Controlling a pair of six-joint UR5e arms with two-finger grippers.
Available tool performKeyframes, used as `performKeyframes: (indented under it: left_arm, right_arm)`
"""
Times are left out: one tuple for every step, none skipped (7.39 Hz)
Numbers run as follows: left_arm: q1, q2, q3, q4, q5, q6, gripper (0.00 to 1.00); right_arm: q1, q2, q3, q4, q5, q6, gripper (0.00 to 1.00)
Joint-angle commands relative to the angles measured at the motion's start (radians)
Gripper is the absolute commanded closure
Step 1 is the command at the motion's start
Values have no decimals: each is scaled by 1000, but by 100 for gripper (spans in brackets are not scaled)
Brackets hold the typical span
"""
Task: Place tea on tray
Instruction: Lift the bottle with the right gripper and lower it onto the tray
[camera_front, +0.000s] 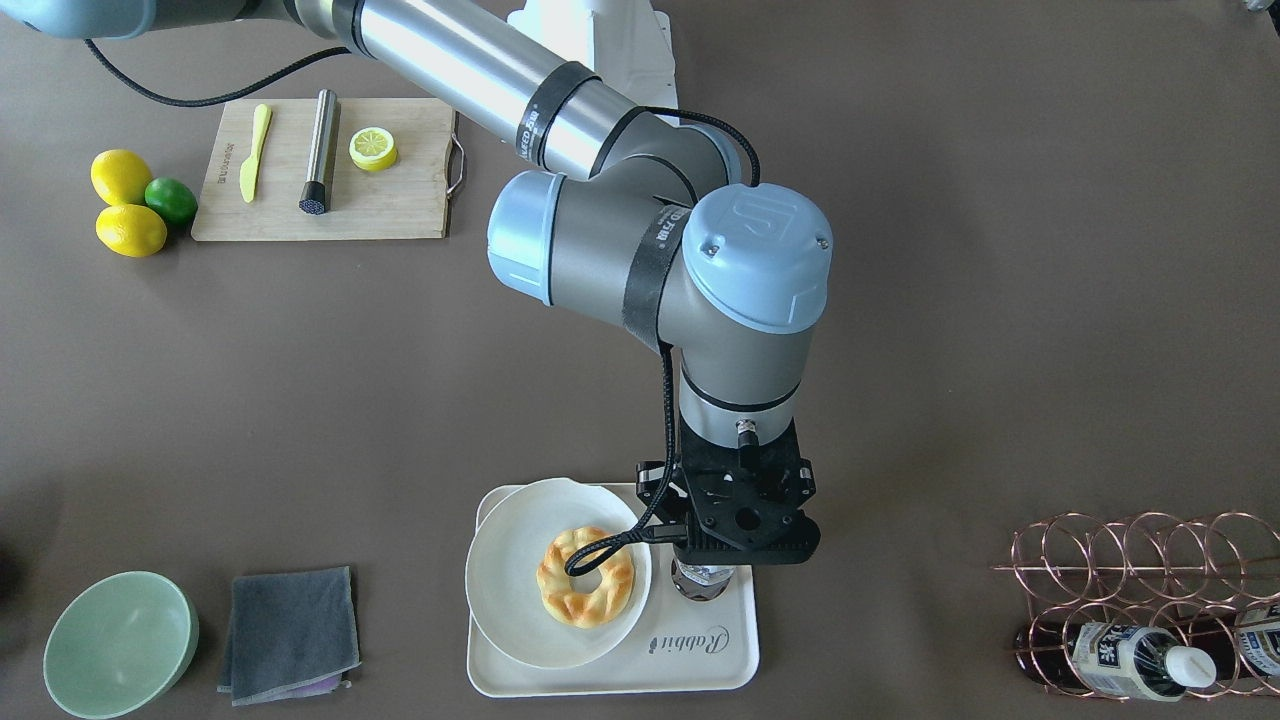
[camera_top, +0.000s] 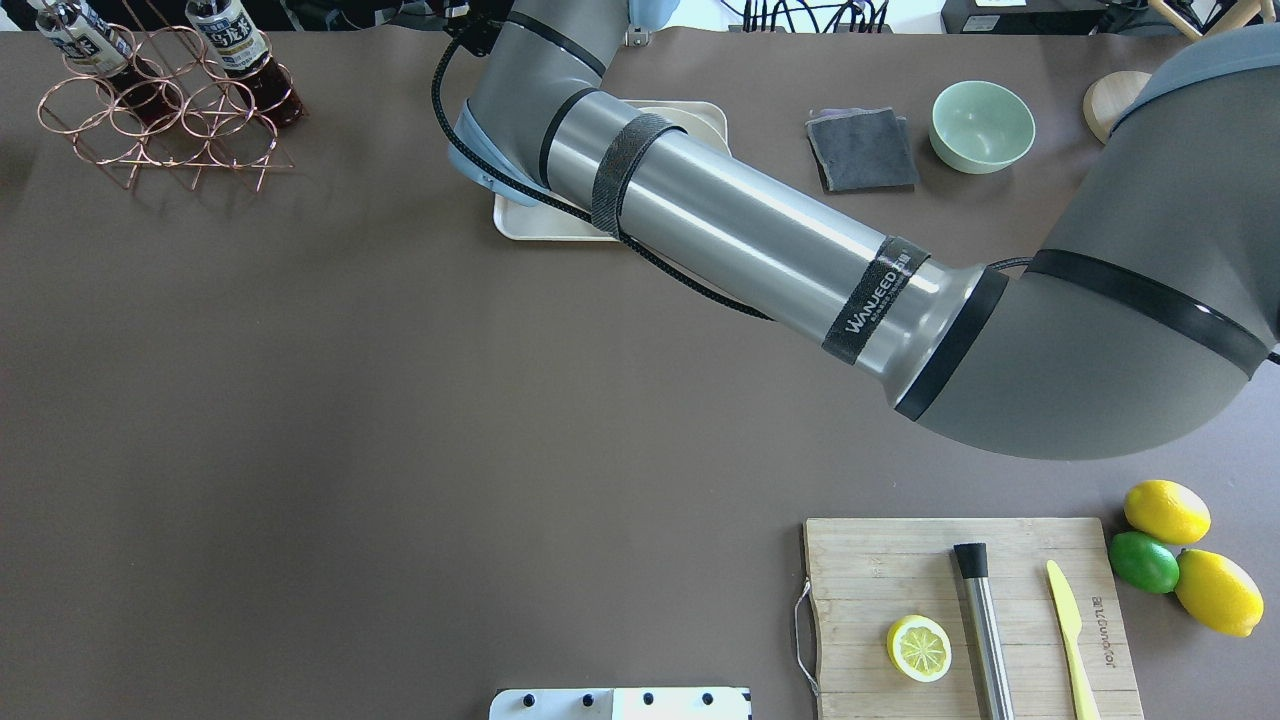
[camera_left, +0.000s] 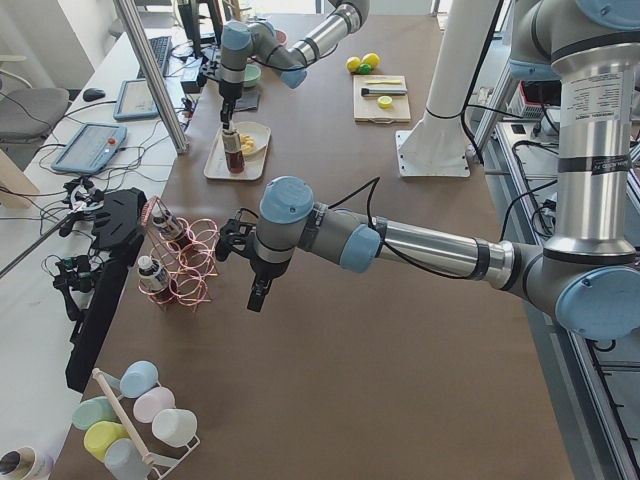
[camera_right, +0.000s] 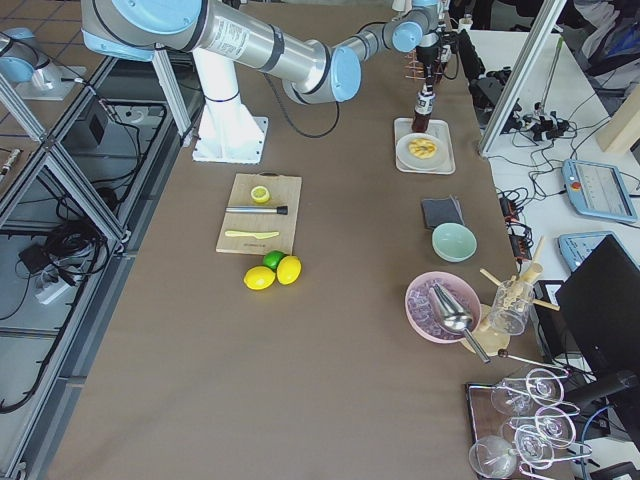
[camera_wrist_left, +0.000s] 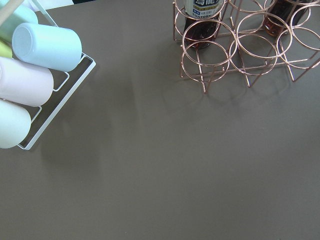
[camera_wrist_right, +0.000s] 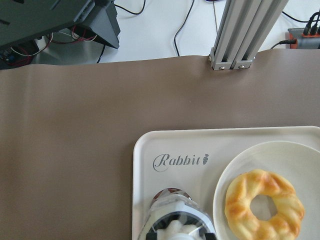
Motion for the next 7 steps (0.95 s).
performKeyframes:
  left_arm:
    - [-4, 7, -6, 0, 0, -1, 2]
    - [-4, 17, -12, -2, 0, 0, 2]
    - [-5, 27, -26, 0, 0, -1, 2]
    - [-5, 28, -39, 0, -5, -8, 2]
    - [-16, 48, -62, 4, -47, -15, 2]
    - [-39, 77, -107, 3, -61, -47, 2]
    - [-42, 124, -169, 4, -61, -64, 2]
  right_arm:
    - [2, 6, 0, -1, -3, -6, 32]
    - [2, 14, 0, -1, -1, -6, 20]
    - [0, 14, 4, -3, 1, 0, 1]
    - [8, 12, 26, -9, 11, -6, 1]
    - [28, -4, 70, -24, 67, -16, 1]
    - [57, -88, 231, -126, 139, -49, 1]
    - [68, -210, 479, -299, 174, -142, 1]
